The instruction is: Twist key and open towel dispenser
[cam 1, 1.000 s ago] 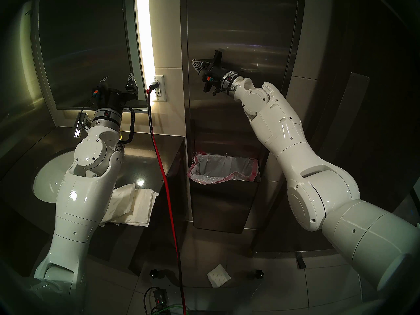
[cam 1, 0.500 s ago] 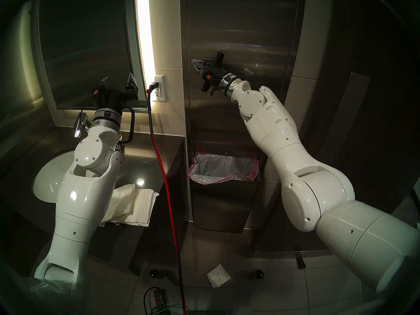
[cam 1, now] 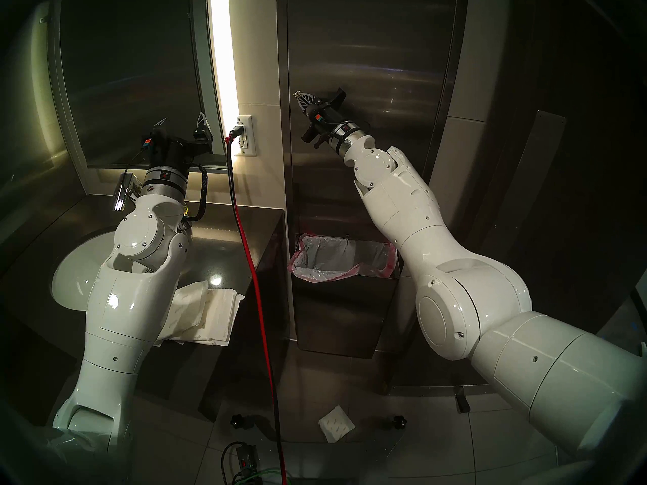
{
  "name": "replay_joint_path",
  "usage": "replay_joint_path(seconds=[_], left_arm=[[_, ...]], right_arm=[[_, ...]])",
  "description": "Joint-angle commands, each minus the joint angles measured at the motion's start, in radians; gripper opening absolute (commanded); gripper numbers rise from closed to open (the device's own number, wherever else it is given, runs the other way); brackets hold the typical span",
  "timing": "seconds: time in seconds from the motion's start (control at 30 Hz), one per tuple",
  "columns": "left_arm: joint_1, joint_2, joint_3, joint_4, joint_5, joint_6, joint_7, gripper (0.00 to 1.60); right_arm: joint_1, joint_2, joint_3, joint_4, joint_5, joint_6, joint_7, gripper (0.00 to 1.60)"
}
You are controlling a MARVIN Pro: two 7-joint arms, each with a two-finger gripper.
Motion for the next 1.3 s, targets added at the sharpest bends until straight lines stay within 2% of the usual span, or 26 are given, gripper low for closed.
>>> replay_joint_path(seconds=[0.0, 0.37, 0.47, 0.5, 0.53, 0.67, 0.8, 1.03, 1.27], left_arm=[[-0.014, 0.001, -0.001, -0.008, 0.000, -0.002, -0.001, 1.60], [-0.014, 0.001, -0.001, -0.008, 0.000, -0.001, -0.001, 1.60], [-0.014, 0.001, -0.001, -0.008, 0.000, -0.001, -0.001, 1.60], [-0.014, 0.001, -0.001, -0.008, 0.000, -0.001, -0.001, 1.60], [-0.014, 0.001, -0.001, -0.008, 0.000, -0.001, -0.001, 1.60], [-0.014, 0.001, -0.001, -0.008, 0.000, -0.001, -0.001, 1.60], [-0.014, 0.001, -0.001, -0.008, 0.000, -0.001, -0.001, 1.60], [-0.014, 0.001, -0.001, -0.008, 0.000, -0.001, -0.001, 1.60], [-0.014, 0.001, -0.001, -0.008, 0.000, -0.001, -0.001, 1.60]], right_arm=[[0.109, -0.008, 0.031, 0.014, 0.007, 0.026, -0.043, 0.00], [0.139, -0.031, 0.024, 0.085, -0.001, 0.011, -0.048, 0.01], [0.146, -0.043, 0.021, 0.106, -0.003, 0.010, -0.056, 0.18], [0.148, -0.049, 0.019, 0.117, -0.001, 0.004, -0.055, 0.15], [0.148, -0.054, 0.016, 0.121, -0.003, 0.000, -0.055, 0.00], [0.148, -0.072, 0.009, 0.137, -0.006, -0.011, -0.071, 0.00], [0.125, -0.118, 0.048, 0.131, 0.042, -0.006, -0.112, 0.00], [0.092, -0.164, 0.077, 0.116, 0.071, -0.010, -0.163, 0.00], [0.059, -0.218, 0.137, 0.102, 0.127, 0.000, -0.237, 0.00]])
